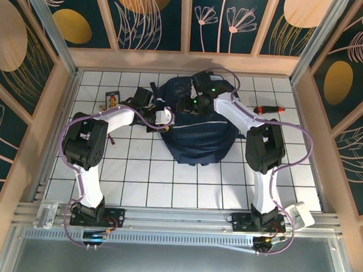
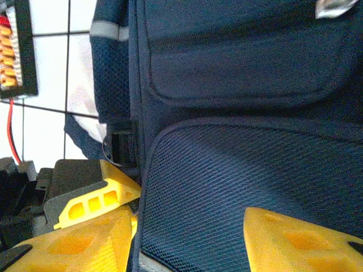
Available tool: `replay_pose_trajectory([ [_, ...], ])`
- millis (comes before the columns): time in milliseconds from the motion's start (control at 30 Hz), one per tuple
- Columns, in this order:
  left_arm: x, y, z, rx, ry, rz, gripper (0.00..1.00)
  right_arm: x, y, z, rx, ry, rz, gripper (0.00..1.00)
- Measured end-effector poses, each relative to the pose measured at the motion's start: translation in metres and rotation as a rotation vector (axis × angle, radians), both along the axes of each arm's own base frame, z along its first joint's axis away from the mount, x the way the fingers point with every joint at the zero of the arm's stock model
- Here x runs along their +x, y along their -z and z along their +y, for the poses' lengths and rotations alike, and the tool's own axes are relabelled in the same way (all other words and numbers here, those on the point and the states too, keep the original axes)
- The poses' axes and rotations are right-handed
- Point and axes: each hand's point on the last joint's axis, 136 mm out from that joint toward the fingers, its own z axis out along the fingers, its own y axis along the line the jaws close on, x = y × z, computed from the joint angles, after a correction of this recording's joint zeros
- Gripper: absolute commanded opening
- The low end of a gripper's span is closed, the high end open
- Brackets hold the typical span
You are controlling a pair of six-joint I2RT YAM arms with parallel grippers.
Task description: Pack books, pencil case, and school supplies into a backpack
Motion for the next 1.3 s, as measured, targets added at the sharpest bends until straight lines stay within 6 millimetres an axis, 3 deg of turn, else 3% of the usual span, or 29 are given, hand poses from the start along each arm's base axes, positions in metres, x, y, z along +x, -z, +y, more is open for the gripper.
replay_pose_trajectory([
  [100,0.002,0.003,0.001,-0.001,-0.008,-0.013,0.11,-0.005,0.006,0.007,-0.003,0.0,0.016,0.54],
  [167,0.0,0.007,0.001,0.003,-0.011,-0.014,0.0,-0.006,0.009,0.008,-0.004,0.01,0.026,0.54],
  [400,-0.003,0.009,0.001,-0.011,-0.007,-0.061,0.0,0.001,0.027,0.013,-0.045,0.056,0.032,0.56],
  [567,-0.011,-0.004,0.004,-0.041,-0.01,-0.124,0.0,0.003,0.04,0.019,-0.122,0.066,0.01,0.58],
  [833,-0.009,-0.035,0.001,-0.127,-0.048,-0.211,0.0,0.015,0.035,0.031,-0.187,0.039,-0.007,0.6],
  [1033,-0.012,-0.047,0.0,-0.17,-0.063,-0.241,0.0,0.013,0.024,0.037,-0.217,0.016,-0.032,0.62],
  [1100,-0.011,-0.054,-0.001,-0.187,-0.065,-0.257,0.0,0.014,0.019,0.038,-0.226,0.025,-0.047,0.72],
  [1200,-0.01,-0.062,-0.001,-0.207,-0.071,-0.289,0.0,0.016,0.011,0.042,-0.226,0.027,-0.068,0.72],
  [1300,-0.011,-0.063,-0.001,-0.219,-0.08,-0.299,0.0,0.015,0.01,0.043,-0.234,0.029,-0.075,0.63],
])
